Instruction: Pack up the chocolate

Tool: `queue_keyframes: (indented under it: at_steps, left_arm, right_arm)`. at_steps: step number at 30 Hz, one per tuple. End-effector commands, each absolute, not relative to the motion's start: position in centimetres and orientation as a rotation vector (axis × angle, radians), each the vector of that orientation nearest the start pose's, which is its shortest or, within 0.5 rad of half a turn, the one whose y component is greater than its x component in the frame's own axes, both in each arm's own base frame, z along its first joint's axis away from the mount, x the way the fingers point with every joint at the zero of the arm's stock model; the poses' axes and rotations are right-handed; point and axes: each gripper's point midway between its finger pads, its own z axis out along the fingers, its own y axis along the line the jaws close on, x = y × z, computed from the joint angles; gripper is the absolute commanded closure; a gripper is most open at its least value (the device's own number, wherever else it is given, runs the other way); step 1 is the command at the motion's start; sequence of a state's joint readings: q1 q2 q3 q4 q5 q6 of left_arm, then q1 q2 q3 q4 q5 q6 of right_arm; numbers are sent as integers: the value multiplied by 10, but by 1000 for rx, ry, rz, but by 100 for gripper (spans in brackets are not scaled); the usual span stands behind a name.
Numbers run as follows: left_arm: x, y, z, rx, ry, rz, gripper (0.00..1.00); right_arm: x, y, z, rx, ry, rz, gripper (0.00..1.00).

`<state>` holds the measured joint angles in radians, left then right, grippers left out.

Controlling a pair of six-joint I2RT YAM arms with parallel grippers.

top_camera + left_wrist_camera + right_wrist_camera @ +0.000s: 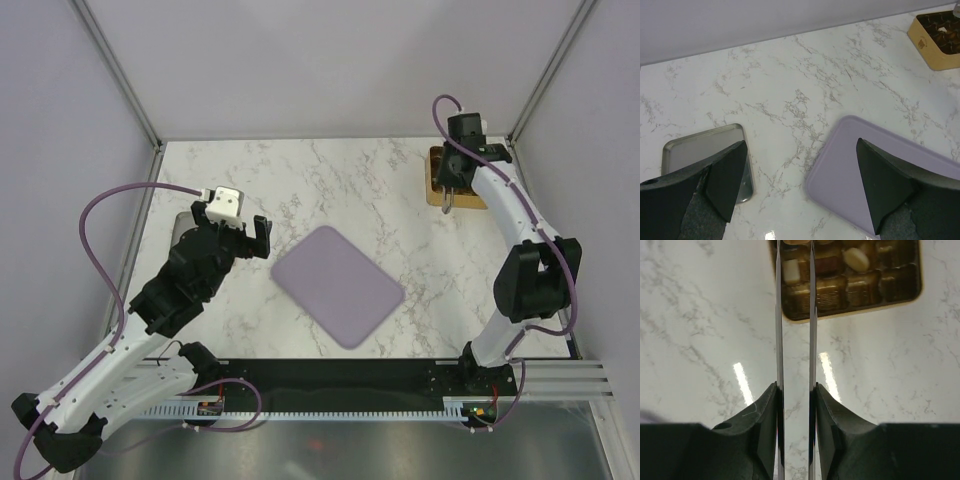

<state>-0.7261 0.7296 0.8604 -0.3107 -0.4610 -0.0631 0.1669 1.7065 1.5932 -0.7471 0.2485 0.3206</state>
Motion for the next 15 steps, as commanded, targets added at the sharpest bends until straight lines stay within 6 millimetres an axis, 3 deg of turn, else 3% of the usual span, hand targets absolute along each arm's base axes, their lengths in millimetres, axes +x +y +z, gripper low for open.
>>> queue_keyframes:
  at_steps: [1, 6, 11, 15]
  left_arm:
    - [260, -130, 313, 240, 1663, -187, 2]
    - [260, -130, 313, 239, 1662, -188, 2]
    - [261, -131, 311, 244, 1668, -183, 2]
    - [262, -131, 311, 245, 1670, -179, 2]
  right_arm:
    - [448, -2, 194, 471, 2351, -137, 61]
    - [451, -47, 176, 580, 2369, -195, 61]
    - [450, -77, 167, 652, 2378, -207, 61]
    - [450, -88, 162, 670, 2387, -176, 61]
